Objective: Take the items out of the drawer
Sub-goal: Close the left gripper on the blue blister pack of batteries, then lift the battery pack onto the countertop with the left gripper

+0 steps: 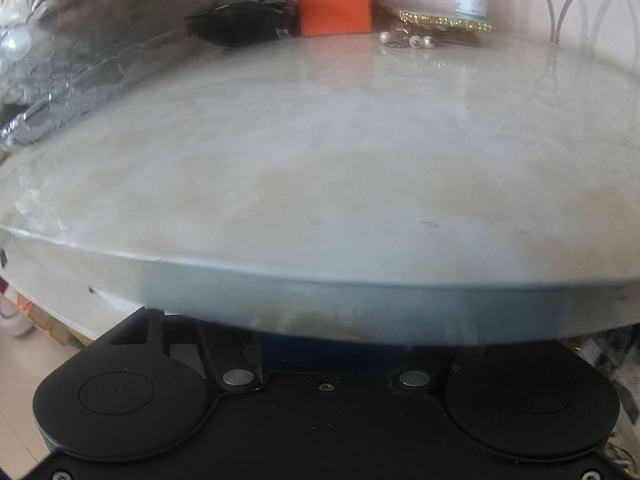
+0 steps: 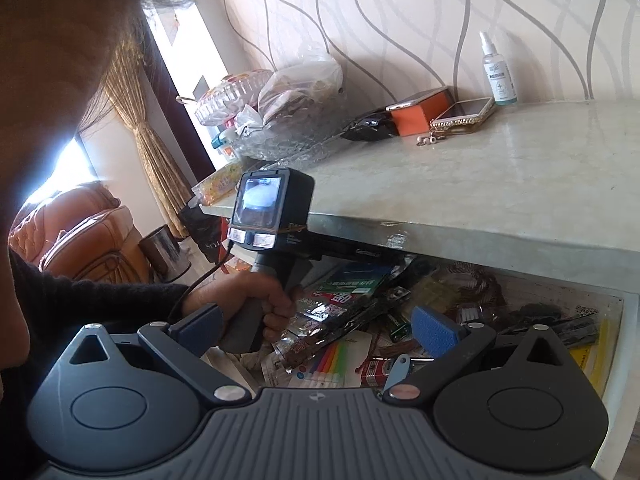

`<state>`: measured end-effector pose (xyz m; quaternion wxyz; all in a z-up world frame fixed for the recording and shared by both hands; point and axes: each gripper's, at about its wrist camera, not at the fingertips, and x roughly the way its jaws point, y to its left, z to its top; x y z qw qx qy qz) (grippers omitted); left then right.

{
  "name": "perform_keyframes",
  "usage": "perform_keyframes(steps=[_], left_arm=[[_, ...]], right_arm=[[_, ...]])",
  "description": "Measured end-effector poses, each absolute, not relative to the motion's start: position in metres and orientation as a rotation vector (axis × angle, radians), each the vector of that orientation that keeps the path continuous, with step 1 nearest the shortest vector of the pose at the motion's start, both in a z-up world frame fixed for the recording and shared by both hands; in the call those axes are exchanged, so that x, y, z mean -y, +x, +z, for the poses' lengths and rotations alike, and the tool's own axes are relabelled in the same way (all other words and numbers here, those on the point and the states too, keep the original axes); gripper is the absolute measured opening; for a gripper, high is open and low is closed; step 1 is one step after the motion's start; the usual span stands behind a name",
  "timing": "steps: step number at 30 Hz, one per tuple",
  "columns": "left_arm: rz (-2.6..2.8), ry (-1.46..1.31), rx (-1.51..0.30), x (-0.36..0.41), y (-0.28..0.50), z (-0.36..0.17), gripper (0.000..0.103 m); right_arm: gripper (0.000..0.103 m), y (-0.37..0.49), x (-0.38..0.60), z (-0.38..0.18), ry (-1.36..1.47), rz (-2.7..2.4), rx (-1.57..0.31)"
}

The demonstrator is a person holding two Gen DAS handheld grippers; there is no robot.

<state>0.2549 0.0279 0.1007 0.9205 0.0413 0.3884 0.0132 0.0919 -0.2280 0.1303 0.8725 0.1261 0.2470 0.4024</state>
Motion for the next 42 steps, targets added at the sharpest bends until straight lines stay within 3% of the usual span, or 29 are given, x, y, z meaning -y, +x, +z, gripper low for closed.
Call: perform_keyframes(steps=[7,13,20,24,28,34,42], left_arm=[[-0.078,-0.051,-0.921,-0.048,0.231,0.121,0.063],[-0.235,0.04,-1.028,-0.04,0.193,0.152,0.063],[-0.44,0.097,-0.887,-0.01,0.172,0.234,0.063],[-0.442,0.087,-0.718,0.017,0.212,0.259,0.063],[-0.452,0.067,-0.641,0.061,0.279,0.249,0.063],[-0.382,0.066,-0.655,0.118,0.363,0.215,0.063],[-0.278,0.141,-0.638,0.135,0.403,0.199,0.063]], right_arm=[[0.103,0.093,0.229,0.131,0.274,0.836,-0.507],[0.103,0.094,0.23,0.131,0.278,0.84,-0.513],[0.103,0.096,0.232,0.131,0.295,0.857,-0.514],[0.103,0.095,0.233,0.132,0.3,0.865,-0.505],[0.103,0.093,0.233,0.132,0.296,0.859,-0.498],[0.103,0.09,0.234,0.132,0.3,0.852,-0.48],[0.103,0.093,0.236,0.131,0.322,0.88,-0.481]])
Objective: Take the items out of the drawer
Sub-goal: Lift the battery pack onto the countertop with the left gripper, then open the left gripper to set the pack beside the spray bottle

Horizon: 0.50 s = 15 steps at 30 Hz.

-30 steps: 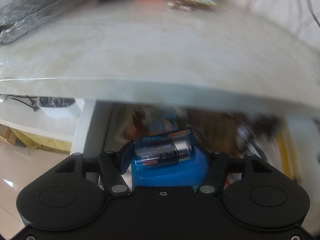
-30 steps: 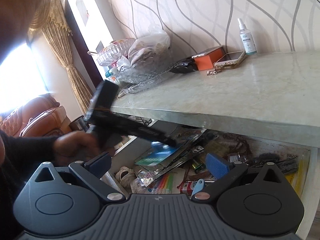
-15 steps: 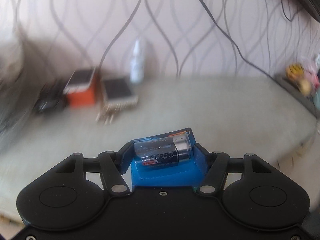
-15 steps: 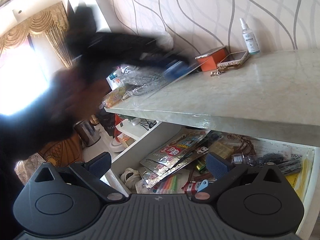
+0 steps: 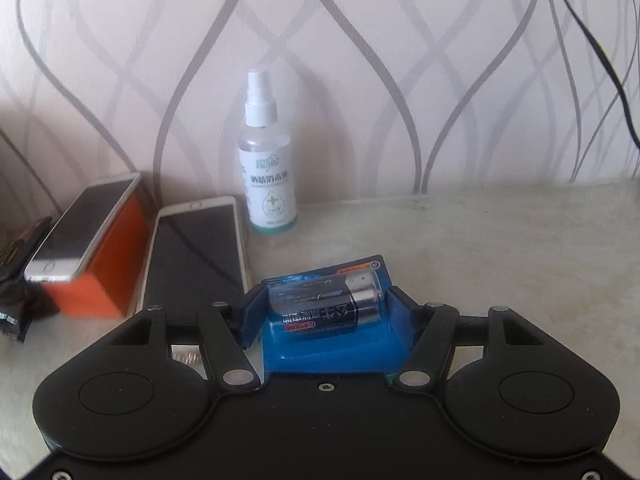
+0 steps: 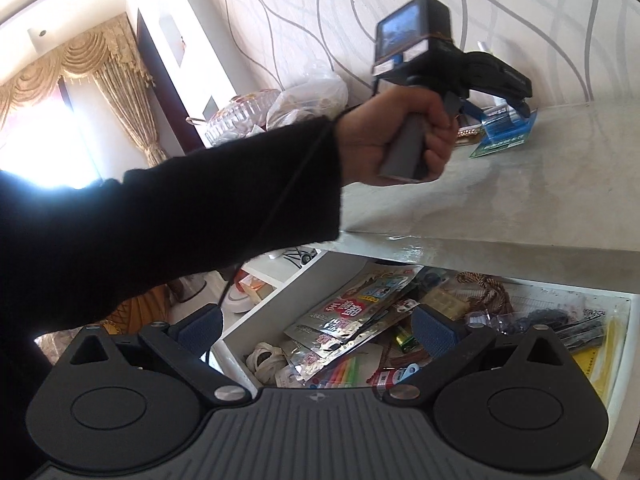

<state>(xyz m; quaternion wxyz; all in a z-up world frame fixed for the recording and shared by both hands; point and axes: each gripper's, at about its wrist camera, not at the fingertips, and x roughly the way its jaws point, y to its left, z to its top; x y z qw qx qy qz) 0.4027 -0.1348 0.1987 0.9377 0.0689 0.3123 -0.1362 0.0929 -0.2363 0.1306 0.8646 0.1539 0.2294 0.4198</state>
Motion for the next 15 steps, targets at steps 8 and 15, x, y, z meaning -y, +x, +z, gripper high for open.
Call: perform_keyframes(steps=[8,15], left_arm=[[-0.251,0.182,-0.609,0.143,0.417,0.187,0.063],[-0.272,0.191,-0.538,0.143,0.409,0.202,0.075]], right_arm=[[0.103,0.093,0.236,0.131,0.324,0.876,-0.483],[0.103,0.094,0.236,0.129,0.33,0.865,-0.486]])
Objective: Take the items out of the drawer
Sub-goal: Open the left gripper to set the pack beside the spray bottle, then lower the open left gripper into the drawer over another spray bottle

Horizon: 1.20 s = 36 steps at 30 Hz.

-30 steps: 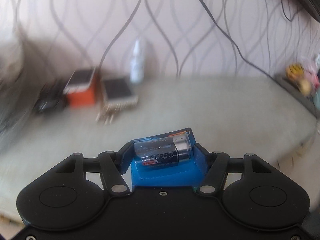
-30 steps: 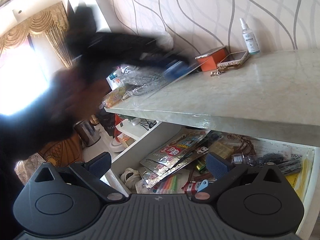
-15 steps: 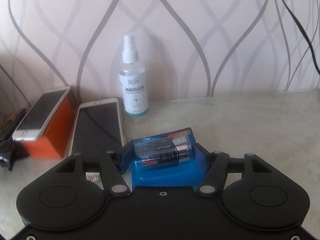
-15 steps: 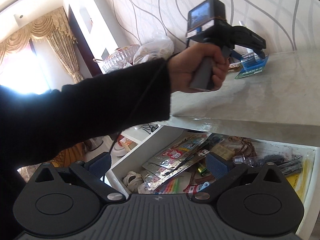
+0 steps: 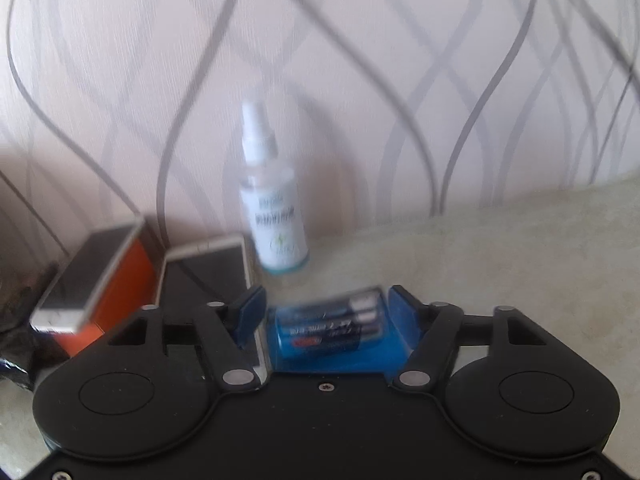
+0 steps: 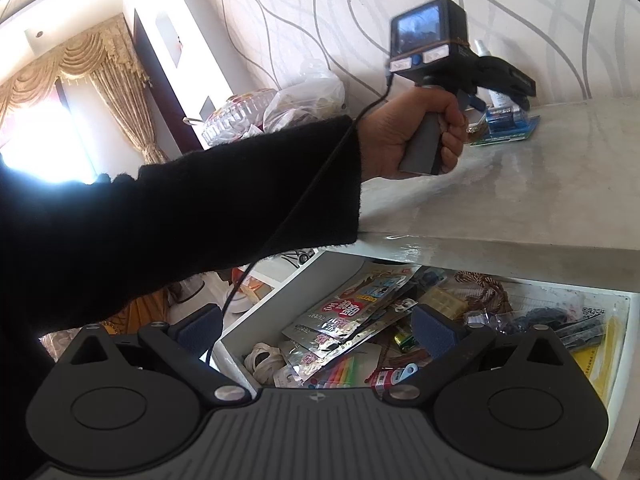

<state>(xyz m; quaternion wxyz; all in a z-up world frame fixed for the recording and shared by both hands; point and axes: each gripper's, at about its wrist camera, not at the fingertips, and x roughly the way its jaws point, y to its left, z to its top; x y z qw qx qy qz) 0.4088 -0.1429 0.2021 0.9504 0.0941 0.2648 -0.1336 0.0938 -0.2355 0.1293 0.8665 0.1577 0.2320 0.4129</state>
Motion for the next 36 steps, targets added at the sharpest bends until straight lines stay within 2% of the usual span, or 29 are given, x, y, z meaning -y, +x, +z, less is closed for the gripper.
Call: perform_keyframes(steps=[8,11,15,19,25,36], left_arm=[[-0.508,0.084,-0.609,0.101,0.311,0.229,0.077],[-0.547,0.085,-0.659,0.074,0.271,0.227,0.082],[-0.51,0.067,-0.784,0.028,0.238,0.215,0.083],[-0.436,0.023,-0.902,-0.017,0.22,0.203,0.083],[-0.461,0.116,-0.95,-0.044,0.189,0.189,0.083],[-0.635,0.272,-0.925,-0.027,0.179,0.162,0.083]], right_arm=[[0.103,0.094,0.238,0.129,0.34,0.885,-0.486],[0.103,0.094,0.237,0.13,0.33,0.895,-0.489],[0.103,0.093,0.235,0.13,0.321,0.915,-0.494],[0.103,0.087,0.233,0.132,0.296,0.968,-0.477],[0.103,0.089,0.228,0.132,0.276,0.993,-0.499],[0.103,0.089,0.232,0.132,0.305,1.021,-0.489]])
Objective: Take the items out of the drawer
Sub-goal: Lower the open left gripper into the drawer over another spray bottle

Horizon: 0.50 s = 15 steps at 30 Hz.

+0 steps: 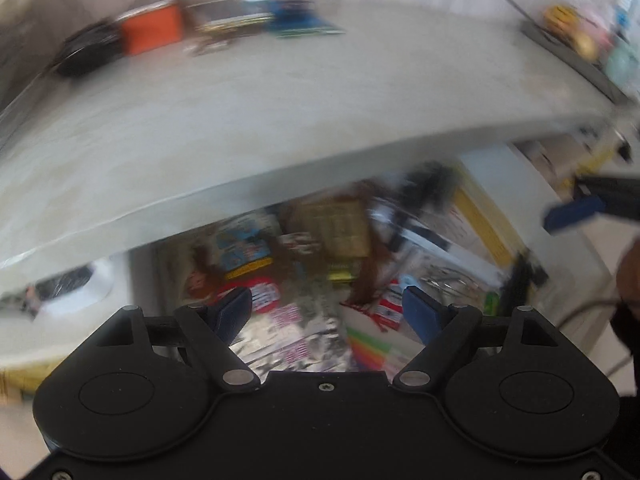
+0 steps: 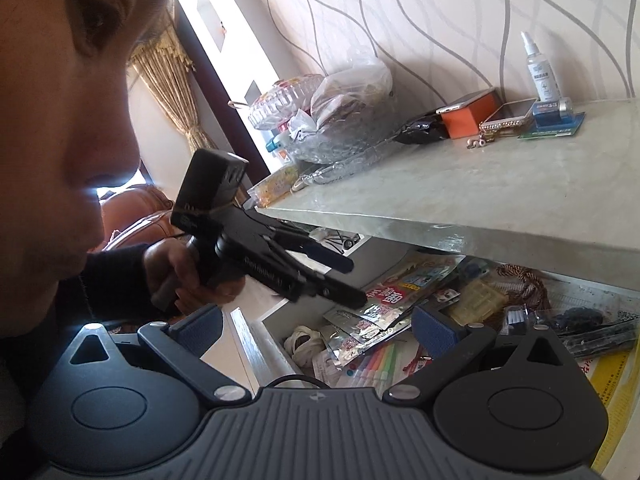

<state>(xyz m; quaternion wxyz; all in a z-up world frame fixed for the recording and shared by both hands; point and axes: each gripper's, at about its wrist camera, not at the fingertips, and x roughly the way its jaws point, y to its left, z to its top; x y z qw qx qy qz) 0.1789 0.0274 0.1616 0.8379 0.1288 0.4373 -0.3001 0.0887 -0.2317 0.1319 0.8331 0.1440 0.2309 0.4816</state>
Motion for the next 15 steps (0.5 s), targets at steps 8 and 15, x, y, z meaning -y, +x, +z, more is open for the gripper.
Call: perform_keyframes(steps=[8,15], left_arm=[[-1.128,0.405,-1.031,0.05,0.194,0.122,0.056],[-1.54,0.489,-1.078,0.086,0.197,0.107,0.037]], right_arm=[[0.103,0.08,0.247,0.135,0.363,0.995,-0.387],[0.103,0.074,0.266,0.135,0.449,0.957,-0.279]])
